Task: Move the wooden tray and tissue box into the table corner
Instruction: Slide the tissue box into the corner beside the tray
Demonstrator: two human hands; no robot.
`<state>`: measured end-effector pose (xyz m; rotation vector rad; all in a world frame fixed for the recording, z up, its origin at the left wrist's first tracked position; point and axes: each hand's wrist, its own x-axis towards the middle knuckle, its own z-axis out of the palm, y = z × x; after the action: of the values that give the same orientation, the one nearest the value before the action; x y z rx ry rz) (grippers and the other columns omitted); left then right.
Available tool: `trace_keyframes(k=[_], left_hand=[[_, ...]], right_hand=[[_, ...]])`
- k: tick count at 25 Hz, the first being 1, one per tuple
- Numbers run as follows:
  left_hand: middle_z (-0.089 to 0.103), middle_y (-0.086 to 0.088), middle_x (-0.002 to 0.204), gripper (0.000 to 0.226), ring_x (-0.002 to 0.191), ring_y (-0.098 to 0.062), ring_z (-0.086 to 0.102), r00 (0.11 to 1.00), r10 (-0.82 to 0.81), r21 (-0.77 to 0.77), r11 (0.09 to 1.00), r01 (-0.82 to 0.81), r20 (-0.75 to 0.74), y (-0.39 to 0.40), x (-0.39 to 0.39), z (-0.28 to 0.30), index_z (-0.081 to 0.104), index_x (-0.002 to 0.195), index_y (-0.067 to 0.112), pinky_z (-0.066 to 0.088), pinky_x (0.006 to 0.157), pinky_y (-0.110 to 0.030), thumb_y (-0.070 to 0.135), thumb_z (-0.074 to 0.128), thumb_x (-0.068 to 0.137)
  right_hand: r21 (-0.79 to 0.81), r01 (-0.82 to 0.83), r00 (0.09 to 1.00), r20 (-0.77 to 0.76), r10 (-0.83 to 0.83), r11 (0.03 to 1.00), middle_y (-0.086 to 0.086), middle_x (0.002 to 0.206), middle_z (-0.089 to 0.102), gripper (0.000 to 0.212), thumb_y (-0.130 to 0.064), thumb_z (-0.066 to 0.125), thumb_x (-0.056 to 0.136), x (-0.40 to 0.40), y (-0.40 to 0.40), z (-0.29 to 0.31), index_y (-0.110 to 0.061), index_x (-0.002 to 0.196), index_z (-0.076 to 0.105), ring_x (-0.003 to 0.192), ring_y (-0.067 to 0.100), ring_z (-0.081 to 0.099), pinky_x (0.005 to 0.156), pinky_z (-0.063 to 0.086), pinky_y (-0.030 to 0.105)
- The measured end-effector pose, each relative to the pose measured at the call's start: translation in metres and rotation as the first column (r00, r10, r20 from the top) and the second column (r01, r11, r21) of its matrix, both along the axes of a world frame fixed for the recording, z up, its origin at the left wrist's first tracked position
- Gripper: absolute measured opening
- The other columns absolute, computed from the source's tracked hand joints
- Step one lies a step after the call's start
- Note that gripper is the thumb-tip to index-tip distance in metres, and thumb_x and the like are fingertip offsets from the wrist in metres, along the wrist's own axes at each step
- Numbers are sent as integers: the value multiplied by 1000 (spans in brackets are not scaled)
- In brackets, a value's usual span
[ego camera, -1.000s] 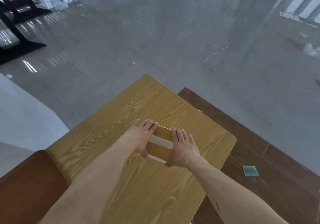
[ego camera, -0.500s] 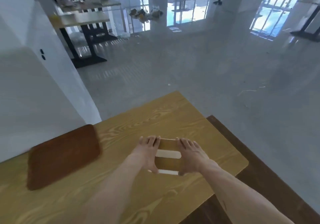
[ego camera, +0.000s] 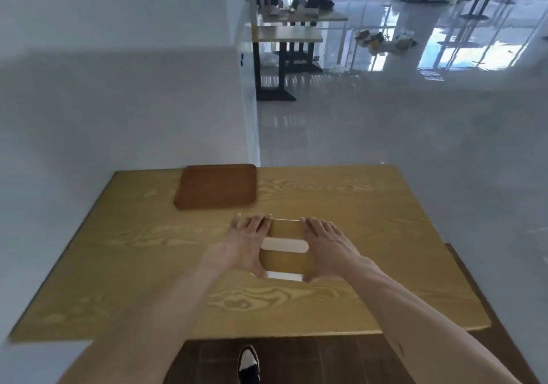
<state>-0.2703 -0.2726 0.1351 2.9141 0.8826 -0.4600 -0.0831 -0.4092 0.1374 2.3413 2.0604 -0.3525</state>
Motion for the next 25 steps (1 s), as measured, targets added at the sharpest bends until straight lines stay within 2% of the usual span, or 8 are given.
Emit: trace_keyframes(k=[7, 13, 17, 25], left_hand=[[1, -7, 165, 139, 152, -30, 4, 964, 265, 21, 964, -264, -32, 1, -140, 11, -14, 156, 20, 0, 121, -55, 79, 66, 58], [3, -5, 164, 139, 151, -31, 6, 905, 426, 37, 905, -425, -16, 8, -259, 14, -12, 156, 22, 2, 121, -56, 78, 67, 57], [9, -6, 164, 137, 150, -30, 12, 883, 469, 45, 882, -469, 5, 18, -339, 16, -6, 157, 22, 6, 122, -57, 76, 71, 57], [10, -7, 164, 133, 151, -30, 12, 896, 444, 28, 896, -444, 18, 57, -436, 13, -3, 156, 21, -2, 121, -56, 73, 73, 60]], right_hand=[[-14, -277, 961, 7, 277, 961, 9, 162, 13, 141, -65, 80, 58, -107, 54, 7, -11, 159, -2, 149, 30, 12, 125, 10, 44], [-10, -434, 901, 22, 434, 901, 6, 160, 16, 139, -66, 79, 55, -216, 101, 12, -13, 158, 2, 147, 28, 16, 124, 14, 46], [-22, -493, 870, 23, 493, 870, 7, 160, 16, 135, -63, 78, 57, -294, 126, 13, -14, 158, 4, 147, 29, 15, 124, 15, 48], [-37, -487, 872, 32, 488, 873, 7, 160, 16, 134, -64, 76, 57, -387, 164, 7, -14, 158, 4, 147, 31, 14, 123, 15, 51]])
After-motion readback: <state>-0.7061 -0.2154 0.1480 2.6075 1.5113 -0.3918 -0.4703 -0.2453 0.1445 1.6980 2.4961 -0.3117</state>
